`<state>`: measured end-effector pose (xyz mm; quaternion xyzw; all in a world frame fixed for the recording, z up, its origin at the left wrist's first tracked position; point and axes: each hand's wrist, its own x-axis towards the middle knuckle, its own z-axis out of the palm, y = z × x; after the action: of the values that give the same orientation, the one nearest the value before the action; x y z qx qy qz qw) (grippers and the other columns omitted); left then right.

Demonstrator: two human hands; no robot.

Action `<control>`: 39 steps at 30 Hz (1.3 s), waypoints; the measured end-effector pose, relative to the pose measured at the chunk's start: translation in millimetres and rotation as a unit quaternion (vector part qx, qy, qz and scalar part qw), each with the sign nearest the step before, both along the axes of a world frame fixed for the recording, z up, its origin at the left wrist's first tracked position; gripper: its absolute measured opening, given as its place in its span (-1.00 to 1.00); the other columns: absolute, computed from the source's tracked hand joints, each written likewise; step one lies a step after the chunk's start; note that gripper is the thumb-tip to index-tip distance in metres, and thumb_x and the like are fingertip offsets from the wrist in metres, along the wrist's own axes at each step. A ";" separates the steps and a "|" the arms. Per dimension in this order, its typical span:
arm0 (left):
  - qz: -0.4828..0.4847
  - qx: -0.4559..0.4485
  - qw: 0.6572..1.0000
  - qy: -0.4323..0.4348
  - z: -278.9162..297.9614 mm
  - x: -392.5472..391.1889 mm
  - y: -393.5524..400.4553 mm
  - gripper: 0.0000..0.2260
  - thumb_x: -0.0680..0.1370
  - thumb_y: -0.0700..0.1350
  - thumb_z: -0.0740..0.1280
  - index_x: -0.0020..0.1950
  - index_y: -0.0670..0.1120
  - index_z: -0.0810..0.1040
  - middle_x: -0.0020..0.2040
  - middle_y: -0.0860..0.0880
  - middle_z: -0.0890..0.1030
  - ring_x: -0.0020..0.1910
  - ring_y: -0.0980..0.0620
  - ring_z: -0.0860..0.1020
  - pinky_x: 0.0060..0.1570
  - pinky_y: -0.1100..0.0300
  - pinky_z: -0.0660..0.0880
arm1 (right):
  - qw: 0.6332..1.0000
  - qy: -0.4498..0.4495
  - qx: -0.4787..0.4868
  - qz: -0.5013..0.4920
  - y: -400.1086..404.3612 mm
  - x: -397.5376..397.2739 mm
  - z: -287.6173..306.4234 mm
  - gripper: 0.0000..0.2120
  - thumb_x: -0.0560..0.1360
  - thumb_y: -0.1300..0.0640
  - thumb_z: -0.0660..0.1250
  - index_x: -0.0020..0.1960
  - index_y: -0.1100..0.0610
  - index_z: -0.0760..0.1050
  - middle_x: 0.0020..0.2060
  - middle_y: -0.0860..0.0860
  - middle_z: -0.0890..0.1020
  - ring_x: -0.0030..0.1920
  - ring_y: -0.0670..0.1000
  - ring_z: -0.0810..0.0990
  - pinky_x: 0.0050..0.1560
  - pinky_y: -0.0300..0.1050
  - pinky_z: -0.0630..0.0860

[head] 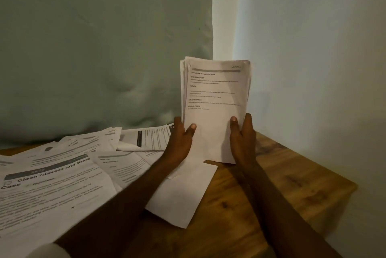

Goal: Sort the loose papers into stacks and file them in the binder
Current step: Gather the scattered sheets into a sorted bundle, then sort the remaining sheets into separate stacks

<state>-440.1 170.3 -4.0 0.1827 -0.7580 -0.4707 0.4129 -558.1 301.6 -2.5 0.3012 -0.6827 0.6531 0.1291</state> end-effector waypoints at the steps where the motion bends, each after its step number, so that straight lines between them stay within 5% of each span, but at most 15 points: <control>1: 0.009 0.006 1.000 -0.007 -5.9 -1.9 -2.1 -0.75 0.70 -0.01 0.21 0.31 -0.08 0.28 0.32 -0.14 0.50 0.29 -0.11 0.52 0.22 -0.01 0.54 | 1.000 -0.006 -0.004 -0.003 0.2 -0.4 -0.3 -0.63 0.69 -0.07 0.18 0.40 0.11 0.31 0.25 0.00 0.52 0.13 -0.01 0.51 0.24 0.10 0.53; 5: 0.025 0.033 0.999 -0.027 -18.3 -5.9 -12.6 -0.70 0.72 -0.03 0.19 0.40 -0.12 0.34 0.35 -0.15 0.49 0.35 -0.14 0.48 0.36 -0.15 0.46 | 0.999 -0.036 0.002 -0.001 3.9 -2.3 -2.1 -0.65 0.70 -0.05 0.16 0.40 0.12 0.33 0.25 -0.01 0.50 0.14 0.01 0.49 0.28 0.10 0.49; 9: 0.056 0.082 0.995 -0.004 -17.3 -11.9 -15.2 -0.68 0.72 -0.06 0.20 0.46 -0.10 0.39 0.35 -0.10 0.52 0.31 -0.11 0.50 0.29 -0.01 0.46 | 0.996 -0.065 0.060 -0.023 7.2 -12.8 -5.7 -0.57 0.64 -0.16 0.25 0.36 0.12 0.46 0.23 0.06 0.60 0.19 0.13 0.59 0.29 0.19 0.53; 12: 0.058 0.151 0.987 -0.007 -3.5 -26.0 -17.3 -0.68 0.72 -0.03 0.20 0.45 -0.07 0.40 0.36 -0.10 0.53 0.29 -0.12 0.51 0.30 -0.05 0.47 | 0.990 -0.139 0.002 -0.025 13.4 -24.4 -3.7 -0.64 0.57 -0.13 0.40 0.19 0.13 0.54 0.06 0.02 0.63 0.07 0.10 0.62 0.04 0.10 0.67; 14: 0.050 0.183 0.981 -0.033 5.8 -37.5 -14.6 -0.68 0.72 -0.02 0.19 0.45 -0.11 0.39 0.34 -0.12 0.53 0.24 -0.11 0.52 0.19 0.00 0.49 | 0.949 -0.293 -0.103 0.055 16.5 -32.6 -3.9 -0.61 0.51 -0.02 0.50 0.23 0.17 0.52 0.07 0.07 0.65 0.06 0.17 0.66 -0.18 0.03 0.70; 17: 0.017 0.209 0.975 -0.069 10.1 -54.9 -0.8 -0.67 0.73 -0.04 0.16 0.45 -0.16 0.36 0.29 -0.14 0.53 0.12 -0.08 0.52 0.02 0.06 0.49 | 0.860 -0.438 -0.203 0.165 21.3 -40.7 -11.0 -0.52 0.45 0.16 0.57 0.30 0.18 0.49 0.12 0.17 0.67 0.07 0.23 0.70 -0.14 0.11 0.71; 19: -0.010 0.235 0.968 -0.091 5.6 -66.7 10.7 -0.68 0.73 -0.03 0.15 0.45 -0.12 0.34 0.31 -0.16 0.54 0.16 -0.12 0.56 0.11 -0.04 0.59 | 0.836 -0.474 -0.222 0.168 19.2 -44.5 -17.8 -0.53 0.45 0.23 0.54 0.31 0.18 0.49 0.14 0.19 0.67 0.09 0.23 0.69 -0.08 0.13 0.71; 21: -0.035 0.252 0.959 -0.123 -2.2 -76.5 20.0 -0.70 0.72 -0.02 0.17 0.44 -0.07 0.33 0.28 -0.18 0.57 0.12 -0.15 0.62 0.07 -0.09 0.65 | 0.863 -0.447 -0.218 0.085 15.3 -49.1 -22.7 -0.52 0.46 0.27 0.50 0.34 0.18 0.47 0.18 0.16 0.64 0.11 0.19 0.66 0.03 0.12 0.69; 24: -0.098 0.267 0.950 -0.132 -7.8 -78.7 30.7 -0.69 0.71 -0.04 0.22 0.45 -0.04 0.32 0.05 -0.22 0.68 -0.28 -0.09 0.68 -0.39 0.12 0.62 | 0.931 -0.323 -0.152 -0.076 17.0 -58.6 -20.9 -0.51 0.50 0.31 0.41 0.40 0.18 0.44 0.22 0.11 0.59 0.09 0.09 0.57 0.15 0.03 0.60; 27: -0.084 0.162 0.969 -0.169 -11.1 -71.3 31.0 -0.64 0.70 -0.03 0.24 0.48 -0.08 0.36 -0.09 -0.21 0.70 -0.40 -0.08 0.67 -0.43 0.13 0.58 | 0.960 -0.243 -0.041 -0.135 14.3 -68.1 -20.0 -0.51 0.51 0.32 0.34 0.43 0.16 0.42 0.22 0.11 0.60 0.13 0.16 0.59 0.10 0.02 0.58; 29: 0.017 -0.048 0.976 -0.213 -9.6 -62.4 25.4 -0.72 0.67 0.00 0.27 0.34 -0.09 0.45 -0.07 -0.13 0.70 -0.25 -0.09 0.69 -0.25 0.06 0.60 | 0.961 -0.229 0.011 -0.154 8.4 -78.5 -19.0 -0.47 0.50 0.30 0.35 0.46 0.20 0.38 0.27 0.15 0.59 0.21 0.23 0.59 0.16 0.06 0.55; 32: 0.133 -0.283 0.920 -0.236 -7.0 -43.0 12.1 -0.76 0.64 -0.04 0.29 0.30 -0.01 0.46 0.09 -0.04 0.66 0.04 -0.08 0.63 0.00 0.05 0.54 | 0.956 -0.229 0.057 -0.177 0.4 -94.7 -15.8 -0.47 0.51 0.26 0.38 0.45 0.25 0.35 0.30 0.21 0.57 0.25 0.26 0.57 0.18 0.08 0.53; 39: 0.154 -0.351 0.870 -0.311 -41.3 -33.0 -25.3 -0.66 0.66 0.06 0.27 0.40 -0.02 0.44 0.34 -0.04 0.50 0.26 -0.04 0.53 0.26 0.02 0.51 | 0.941 -0.186 0.096 -0.266 0.7 -106.6 -16.4 -0.59 0.50 0.25 0.41 0.32 0.22 0.45 0.20 0.21 0.61 0.19 0.25 0.60 0.10 0.10 0.54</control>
<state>-473.0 145.0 -45.3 0.2770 -0.9248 -0.0228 0.2600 -664.8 302.3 -18.9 -0.0078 -0.8093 0.5705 0.1392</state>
